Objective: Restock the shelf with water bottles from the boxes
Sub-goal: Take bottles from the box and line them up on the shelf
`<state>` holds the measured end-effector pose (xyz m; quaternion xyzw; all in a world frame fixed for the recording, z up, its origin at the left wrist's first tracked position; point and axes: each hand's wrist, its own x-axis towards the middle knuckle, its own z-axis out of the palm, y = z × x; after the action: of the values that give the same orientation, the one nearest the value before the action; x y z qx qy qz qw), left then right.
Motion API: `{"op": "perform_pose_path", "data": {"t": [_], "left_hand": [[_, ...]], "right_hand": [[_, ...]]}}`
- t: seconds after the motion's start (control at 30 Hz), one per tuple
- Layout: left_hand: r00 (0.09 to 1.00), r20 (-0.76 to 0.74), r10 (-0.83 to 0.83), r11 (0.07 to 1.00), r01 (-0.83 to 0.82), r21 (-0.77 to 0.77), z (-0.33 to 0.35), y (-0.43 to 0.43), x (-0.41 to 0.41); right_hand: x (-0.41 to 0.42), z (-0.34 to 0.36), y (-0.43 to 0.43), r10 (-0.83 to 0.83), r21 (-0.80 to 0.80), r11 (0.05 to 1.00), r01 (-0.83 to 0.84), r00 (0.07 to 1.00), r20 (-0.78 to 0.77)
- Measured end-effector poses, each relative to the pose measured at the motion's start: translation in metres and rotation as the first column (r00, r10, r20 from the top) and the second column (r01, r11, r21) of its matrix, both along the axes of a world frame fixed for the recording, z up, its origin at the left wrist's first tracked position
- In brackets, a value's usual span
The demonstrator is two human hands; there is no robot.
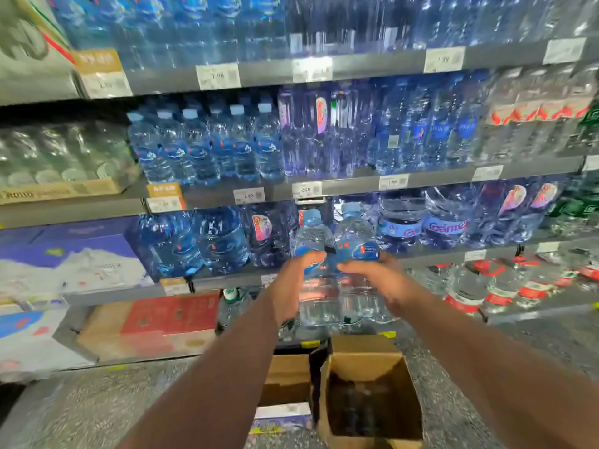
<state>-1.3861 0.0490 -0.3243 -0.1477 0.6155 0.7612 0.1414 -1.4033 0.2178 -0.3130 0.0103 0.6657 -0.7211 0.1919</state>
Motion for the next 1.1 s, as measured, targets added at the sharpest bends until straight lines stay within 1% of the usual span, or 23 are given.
{"op": "perform_pose_path", "data": {"t": [0.07, 0.13, 0.2, 0.27, 0.37, 0.43, 0.53, 0.6, 0.7, 0.73, 0.83, 0.9, 1.0, 1.1], "left_hand": [[0.997, -0.076, -0.018, 0.999, 0.016, -0.029, 0.032, -0.005, 0.005], [0.992, -0.121, -0.026, 0.994, 0.013, -0.107, 0.060, -0.004, 0.010], [0.978, -0.207, 0.015, 0.982, -0.054, -0.184, 0.084, 0.002, 0.014], [0.947, -0.312, 0.076, 0.972, -0.140, -0.186, 0.102, 0.009, 0.016], [0.906, -0.411, 0.099, 0.973, -0.175, -0.151, 0.128, 0.023, 0.022], [0.909, -0.393, 0.138, 0.966, -0.211, -0.148, 0.143, 0.032, 0.026], [0.941, -0.318, 0.114, 0.981, -0.157, -0.113, 0.163, 0.046, 0.035], [0.951, -0.274, 0.147, 0.983, -0.170, -0.065, 0.173, 0.054, 0.041], [0.903, -0.359, 0.235, 0.953, -0.286, -0.097, 0.180, 0.065, 0.050], [0.887, -0.374, 0.272, 0.935, -0.336, -0.116, 0.180, 0.068, 0.052], [0.842, -0.392, 0.371, 0.899, -0.431, -0.073, 0.177, 0.071, 0.061], [0.833, -0.384, 0.398, 0.893, -0.448, -0.048, 0.177, 0.070, 0.069], [0.818, -0.409, 0.404, 0.887, -0.460, -0.045, 0.172, 0.054, 0.078], [0.834, -0.388, 0.392, 0.890, -0.450, -0.068, 0.172, 0.030, 0.087]], "right_hand": [[0.003, 0.031, 0.001, -0.023, 0.012, 1.000, 0.023, 1.000, -0.018], [0.004, 0.058, 0.004, -0.014, 0.005, 1.000, 0.014, 0.999, -0.053], [0.007, 0.081, 0.006, 0.000, 0.009, 1.000, 0.001, 0.996, -0.090], [0.010, 0.103, 0.008, 0.021, 0.027, 0.999, -0.017, 0.991, -0.136], [0.012, 0.127, 0.015, 0.046, 0.057, 0.998, -0.036, 0.983, -0.179], [0.012, 0.138, 0.023, 0.069, 0.089, 0.995, -0.051, 0.975, -0.211], [0.006, 0.152, 0.037, 0.091, 0.074, 0.994, -0.078, 0.975, -0.203], [0.005, 0.160, 0.047, 0.118, 0.076, 0.992, -0.105, 0.971, -0.207], [0.002, 0.169, 0.054, 0.177, 0.075, 0.984, -0.163, 0.954, -0.242], [0.001, 0.170, 0.054, 0.199, 0.068, 0.980, -0.188, 0.952, -0.232], [0.003, 0.173, 0.048, 0.248, 0.060, 0.969, -0.241, 0.948, -0.197], [0.007, 0.171, 0.043, 0.282, 0.056, 0.960, -0.276, 0.937, -0.205], [0.016, 0.164, 0.028, 0.318, 0.104, 0.948, -0.302, 0.920, -0.228], [0.023, 0.158, 0.003, 0.303, 0.110, 0.952, -0.286, 0.928, -0.217]]}}
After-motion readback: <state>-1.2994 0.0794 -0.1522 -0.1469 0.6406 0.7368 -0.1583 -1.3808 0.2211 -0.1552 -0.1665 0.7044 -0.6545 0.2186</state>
